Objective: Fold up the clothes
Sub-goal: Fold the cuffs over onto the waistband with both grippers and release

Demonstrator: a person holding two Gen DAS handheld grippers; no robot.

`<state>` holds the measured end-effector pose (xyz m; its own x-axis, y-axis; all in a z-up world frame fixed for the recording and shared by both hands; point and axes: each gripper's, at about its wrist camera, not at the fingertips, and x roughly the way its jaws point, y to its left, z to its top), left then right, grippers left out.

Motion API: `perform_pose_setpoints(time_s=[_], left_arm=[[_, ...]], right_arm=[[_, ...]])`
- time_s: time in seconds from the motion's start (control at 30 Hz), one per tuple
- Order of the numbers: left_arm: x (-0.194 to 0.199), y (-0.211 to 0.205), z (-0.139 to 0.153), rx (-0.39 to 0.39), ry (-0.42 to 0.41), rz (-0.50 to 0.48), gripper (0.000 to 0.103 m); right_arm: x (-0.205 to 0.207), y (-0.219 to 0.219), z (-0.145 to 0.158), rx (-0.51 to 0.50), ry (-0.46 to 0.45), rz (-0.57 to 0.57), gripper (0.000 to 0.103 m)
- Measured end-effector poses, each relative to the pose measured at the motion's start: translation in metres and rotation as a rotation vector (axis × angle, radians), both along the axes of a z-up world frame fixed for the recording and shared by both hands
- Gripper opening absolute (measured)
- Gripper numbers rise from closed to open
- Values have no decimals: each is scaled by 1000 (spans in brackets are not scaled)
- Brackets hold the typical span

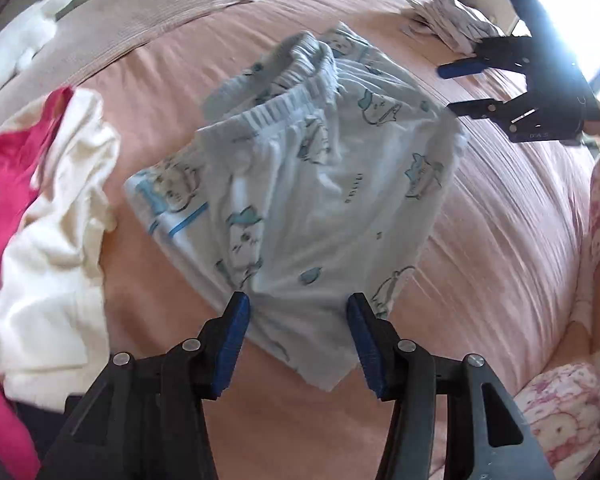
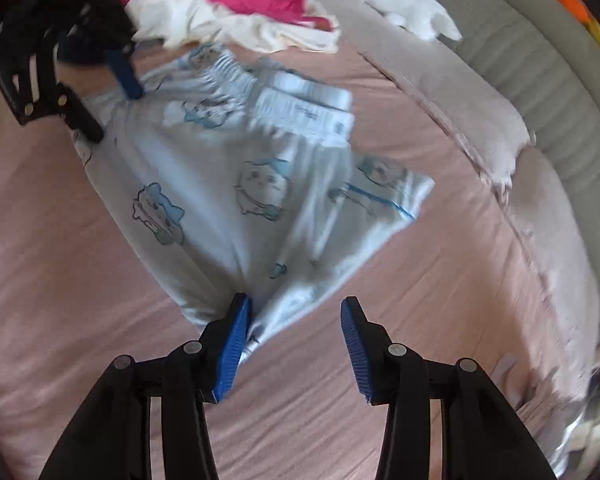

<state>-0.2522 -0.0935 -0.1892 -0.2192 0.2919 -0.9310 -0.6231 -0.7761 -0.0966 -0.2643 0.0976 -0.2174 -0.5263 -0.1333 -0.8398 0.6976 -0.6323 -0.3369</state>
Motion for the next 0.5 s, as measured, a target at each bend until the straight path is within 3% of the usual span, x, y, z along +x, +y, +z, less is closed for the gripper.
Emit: perform_pose_setpoints(time_s=[0.1,0.17,0.27,0.37,0.43,0.5], left_arm=[[-9,18,18,112,92,-38,48],[-30,36,14,98,111,-27,48],[-57,45,-11,5,45,86,48],[-61,14,3,123,-7,227,43],[-47,-6,22,148,31,307,46],[-29,-10,31,144,79,304,62]], right_arm=[[-14,14,17,-114,-7,-87,46],[-23,24,28,-191,-12,-146,48],[-42,-11,17,-235,-41,-161,50],[-66,-26,-9,-193,-84,-264,50],[-68,-12,6,-308,-81,-354,50],[-57,-3,26,-376,-38,-398,52]])
